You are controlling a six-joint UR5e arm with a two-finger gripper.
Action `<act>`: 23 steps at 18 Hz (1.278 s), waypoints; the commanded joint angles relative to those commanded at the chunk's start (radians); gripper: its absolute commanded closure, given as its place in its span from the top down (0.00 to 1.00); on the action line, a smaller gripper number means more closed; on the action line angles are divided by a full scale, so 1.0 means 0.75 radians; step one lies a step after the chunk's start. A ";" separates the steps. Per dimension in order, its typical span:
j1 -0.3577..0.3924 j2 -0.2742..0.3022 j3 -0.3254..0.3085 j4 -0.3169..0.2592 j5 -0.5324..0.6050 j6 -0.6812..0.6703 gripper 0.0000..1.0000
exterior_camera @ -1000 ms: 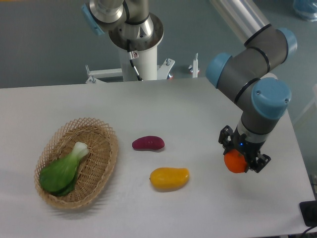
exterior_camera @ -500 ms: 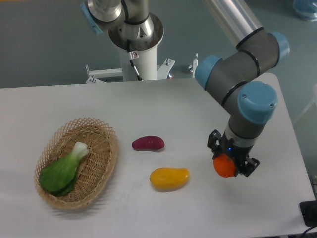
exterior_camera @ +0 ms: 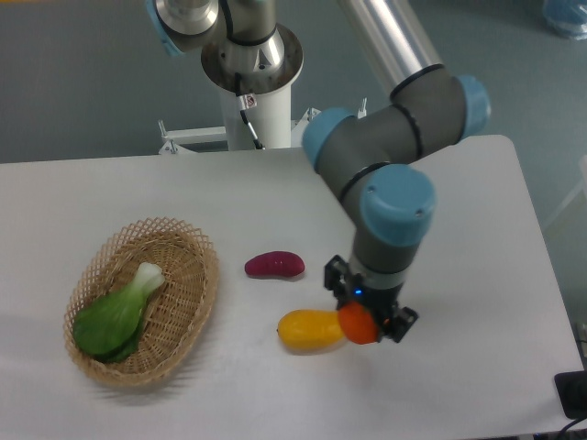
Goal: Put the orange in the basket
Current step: 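Carry the held orange over to the wicker basket, then lower the orange into the basket beside the bok choy and open gripper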
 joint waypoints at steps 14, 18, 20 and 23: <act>-0.342 0.004 -0.119 0.055 0.006 -0.170 0.67; -0.377 0.002 -0.162 0.157 0.010 -0.229 0.67; -0.397 0.004 -0.192 0.164 0.022 -0.244 0.67; -0.413 -0.002 -0.223 0.217 0.027 -0.297 0.67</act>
